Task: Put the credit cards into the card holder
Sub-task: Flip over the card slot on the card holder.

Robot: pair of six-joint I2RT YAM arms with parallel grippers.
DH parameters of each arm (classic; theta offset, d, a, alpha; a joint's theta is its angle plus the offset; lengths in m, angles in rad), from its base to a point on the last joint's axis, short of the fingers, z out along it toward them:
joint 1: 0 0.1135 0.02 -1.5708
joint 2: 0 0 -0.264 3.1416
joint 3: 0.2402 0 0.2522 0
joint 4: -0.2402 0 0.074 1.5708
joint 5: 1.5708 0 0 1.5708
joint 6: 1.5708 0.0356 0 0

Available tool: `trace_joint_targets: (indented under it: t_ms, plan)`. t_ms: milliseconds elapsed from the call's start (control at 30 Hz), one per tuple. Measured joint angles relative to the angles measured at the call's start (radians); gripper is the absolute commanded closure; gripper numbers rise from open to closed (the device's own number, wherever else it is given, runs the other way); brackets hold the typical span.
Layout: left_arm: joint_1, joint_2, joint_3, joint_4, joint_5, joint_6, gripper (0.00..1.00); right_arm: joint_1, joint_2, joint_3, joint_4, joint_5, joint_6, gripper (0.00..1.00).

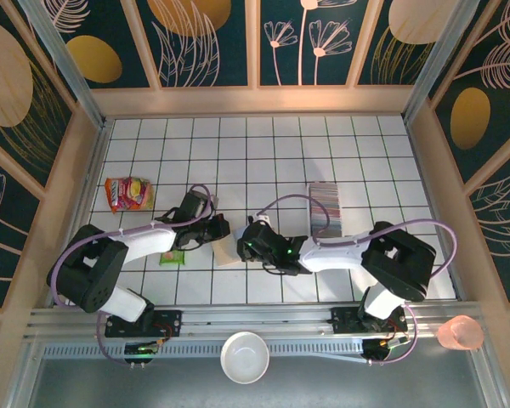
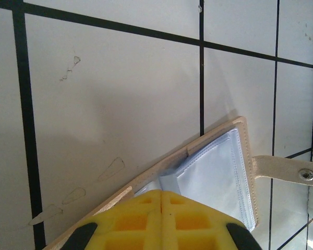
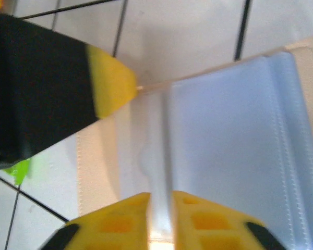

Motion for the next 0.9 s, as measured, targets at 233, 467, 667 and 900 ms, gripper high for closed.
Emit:
trace_joint_targets:
  t_ms: [233,467,667,900]
  plan:
    - [0.0,-0.007,-0.01,0.0,0.008,-0.001,1.0,-0.003,0.034,0.008,-0.022,-0.007,0.004,1.0]
    - [0.0,-0.064,-0.021,-0.001,0.011,-0.006,1.0,0.001,0.081,0.06,-0.009,-0.06,-0.021,1.0]
    - [0.0,-0.201,-0.045,-0.005,-0.031,-0.035,0.91,0.008,0.134,0.083,0.039,-0.117,-0.039,1.0]
    - [0.0,-0.272,-0.111,0.011,-0.045,-0.081,1.0,0.021,0.169,0.098,0.059,-0.172,-0.06,1.0]
